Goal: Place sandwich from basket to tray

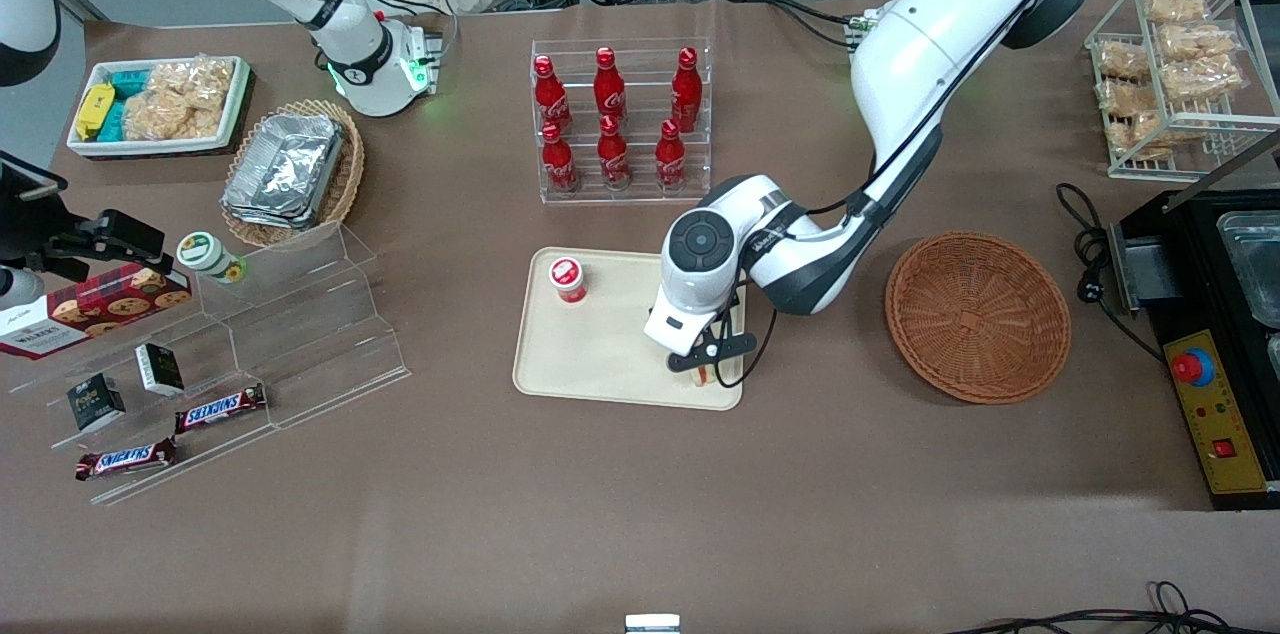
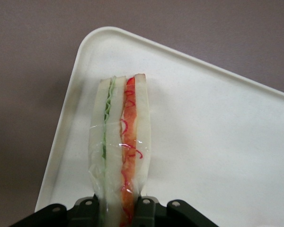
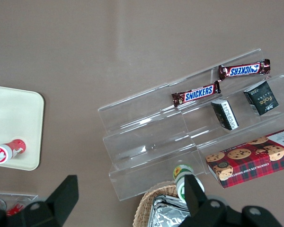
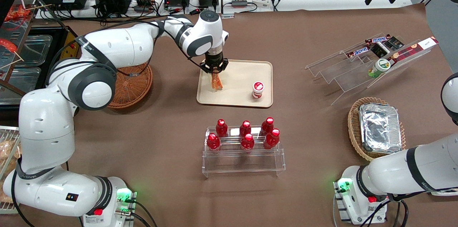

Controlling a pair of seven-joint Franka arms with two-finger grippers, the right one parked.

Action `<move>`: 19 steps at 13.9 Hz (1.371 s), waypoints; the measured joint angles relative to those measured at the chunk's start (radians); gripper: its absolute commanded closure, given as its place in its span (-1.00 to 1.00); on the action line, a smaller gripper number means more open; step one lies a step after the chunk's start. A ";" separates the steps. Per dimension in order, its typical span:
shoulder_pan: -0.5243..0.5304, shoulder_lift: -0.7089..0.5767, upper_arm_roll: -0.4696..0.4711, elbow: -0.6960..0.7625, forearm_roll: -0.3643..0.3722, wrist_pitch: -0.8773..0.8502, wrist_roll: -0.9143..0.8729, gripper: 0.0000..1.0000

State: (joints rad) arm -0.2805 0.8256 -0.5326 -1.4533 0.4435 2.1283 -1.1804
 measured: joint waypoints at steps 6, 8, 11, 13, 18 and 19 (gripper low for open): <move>0.001 0.005 -0.002 0.031 0.006 0.002 -0.096 -1.00; 0.004 -0.035 -0.003 0.055 0.006 -0.007 -0.157 -1.00; 0.007 -0.193 0.007 0.075 -0.036 -0.129 -0.216 -1.00; 0.007 -0.320 0.075 0.072 -0.115 -0.182 -0.218 -1.00; 0.011 -0.519 0.269 0.043 -0.281 -0.323 -0.001 -1.00; 0.012 -0.538 0.311 0.041 -0.306 -0.346 0.070 -1.00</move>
State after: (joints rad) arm -0.2680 0.2873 -0.2216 -1.4128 0.1373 1.7825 -1.1109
